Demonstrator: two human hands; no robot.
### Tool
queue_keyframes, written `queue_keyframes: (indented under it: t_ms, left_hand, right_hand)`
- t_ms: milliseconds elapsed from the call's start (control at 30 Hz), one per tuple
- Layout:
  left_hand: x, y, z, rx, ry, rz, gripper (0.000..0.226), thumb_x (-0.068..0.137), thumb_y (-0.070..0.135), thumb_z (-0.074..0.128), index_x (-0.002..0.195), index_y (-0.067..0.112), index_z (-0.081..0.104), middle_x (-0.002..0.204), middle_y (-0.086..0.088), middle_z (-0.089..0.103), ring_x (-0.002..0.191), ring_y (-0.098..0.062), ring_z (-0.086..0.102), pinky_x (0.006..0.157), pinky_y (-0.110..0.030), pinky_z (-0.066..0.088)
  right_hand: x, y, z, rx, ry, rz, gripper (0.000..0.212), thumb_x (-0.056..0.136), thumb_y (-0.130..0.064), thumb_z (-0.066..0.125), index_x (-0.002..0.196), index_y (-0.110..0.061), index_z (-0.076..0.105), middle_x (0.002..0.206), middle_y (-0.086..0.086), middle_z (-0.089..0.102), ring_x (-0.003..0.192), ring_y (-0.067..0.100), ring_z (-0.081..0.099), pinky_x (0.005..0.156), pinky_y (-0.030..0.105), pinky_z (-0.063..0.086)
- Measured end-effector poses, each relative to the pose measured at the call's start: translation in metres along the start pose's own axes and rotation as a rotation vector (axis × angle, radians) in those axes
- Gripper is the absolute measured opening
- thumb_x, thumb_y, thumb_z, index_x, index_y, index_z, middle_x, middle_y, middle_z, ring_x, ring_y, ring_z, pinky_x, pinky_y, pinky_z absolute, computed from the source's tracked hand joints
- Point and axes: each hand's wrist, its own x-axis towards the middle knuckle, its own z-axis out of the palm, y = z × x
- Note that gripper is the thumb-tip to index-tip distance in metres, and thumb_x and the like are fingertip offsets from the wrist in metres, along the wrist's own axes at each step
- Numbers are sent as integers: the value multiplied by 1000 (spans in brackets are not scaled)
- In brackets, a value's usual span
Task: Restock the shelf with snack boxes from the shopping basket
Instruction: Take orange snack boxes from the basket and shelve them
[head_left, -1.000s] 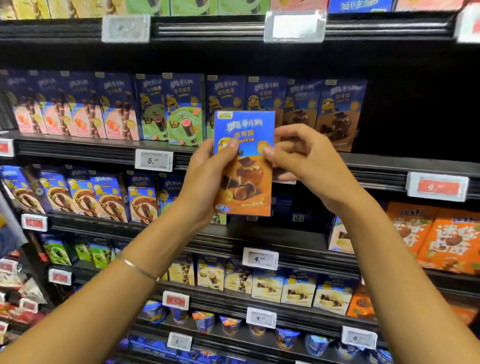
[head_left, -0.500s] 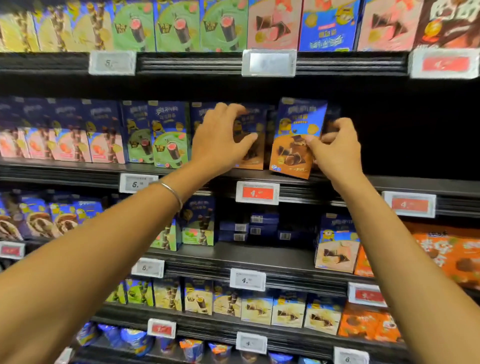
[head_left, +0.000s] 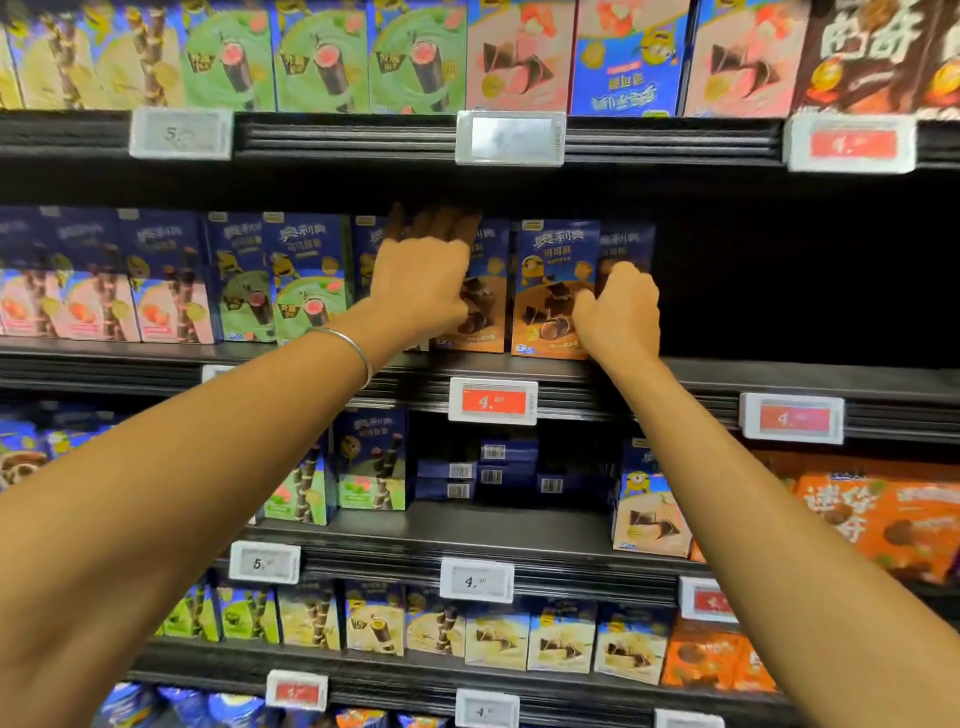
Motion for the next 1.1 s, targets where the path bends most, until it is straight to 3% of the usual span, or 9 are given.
queue_keyframes:
  t_ms: [67, 233, 567, 700, 767, 833, 900, 1000, 1100]
  left_hand:
    - [1, 0, 1, 3, 27, 24, 93, 85, 43, 75, 163, 19, 30, 166, -11, 34, 152, -37, 35, 128, -58, 18]
    - [2, -2, 5, -22, 85, 33, 103, 84, 45, 79, 166, 21, 21, 169, -10, 29, 155, -36, 28, 129, -58, 13]
    - [9, -2, 13, 25, 133, 35, 105, 81, 51, 82, 164, 22, 25, 163, -11, 38, 149, -38, 37, 128, -59, 16]
    - [2, -4, 8, -23, 159, 43, 108, 82, 53, 80, 166, 20, 20, 170, -10, 29, 158, -34, 24, 130, -58, 11]
    - [-7, -1, 2, -75, 186, 16, 99, 83, 54, 78, 161, 16, 31, 163, -13, 39, 153, -36, 33, 127, -61, 21]
    - [-20, 3, -4, -161, 196, -38, 86, 86, 57, 75, 151, 13, 41, 148, -15, 53, 139, -38, 47, 119, -60, 34]
    - [-39, 4, -6, -335, 215, -72, 81, 90, 56, 72, 151, 13, 41, 146, -12, 52, 137, -34, 47, 119, -56, 35]
    - [-80, 6, -12, -746, 267, -133, 77, 94, 47, 70, 156, 13, 40, 154, -6, 48, 145, -23, 43, 122, -46, 36]
    - [-133, 12, -11, -1033, 359, -192, 58, 99, 32, 69, 148, 7, 49, 144, -7, 57, 135, -17, 53, 115, -37, 45]
  right_hand:
    - [1, 0, 3, -9, 4, -2, 19, 99, -21, 59, 112, -9, 56, 122, 15, 57, 100, 31, 62, 78, 40, 51]
    - [4, -3, 10, -22, -2, 3, 15, 97, -19, 60, 109, -10, 57, 120, 14, 58, 98, 31, 62, 73, 37, 49]
    - [9, 0, 16, 5, 32, -3, 14, 95, -16, 61, 94, -15, 48, 96, 5, 50, 84, 24, 55, 70, 37, 52]
    - [10, 1, 10, 114, -22, 32, 17, 93, -20, 65, 97, -13, 50, 104, 9, 59, 90, 23, 59, 71, 36, 53]
    - [8, 1, 5, 195, -19, 55, 24, 92, -26, 68, 105, -12, 53, 114, 10, 61, 99, 24, 61, 81, 39, 57]
    - [1, 1, -3, 260, -17, 61, 40, 90, -33, 71, 119, -10, 55, 124, 9, 59, 111, 24, 60, 92, 41, 55]
    - [-12, 0, -12, 357, -36, 51, 47, 90, -38, 71, 128, -14, 56, 127, 4, 60, 115, 20, 59, 99, 40, 53]
    - [-41, 0, -28, 481, -37, 55, 48, 94, -37, 69, 135, -17, 55, 129, 0, 61, 117, 12, 59, 103, 39, 52]
    - [-86, 8, -42, 614, -17, 43, 41, 96, -33, 66, 132, -16, 58, 124, 3, 65, 115, 14, 64, 100, 41, 55]
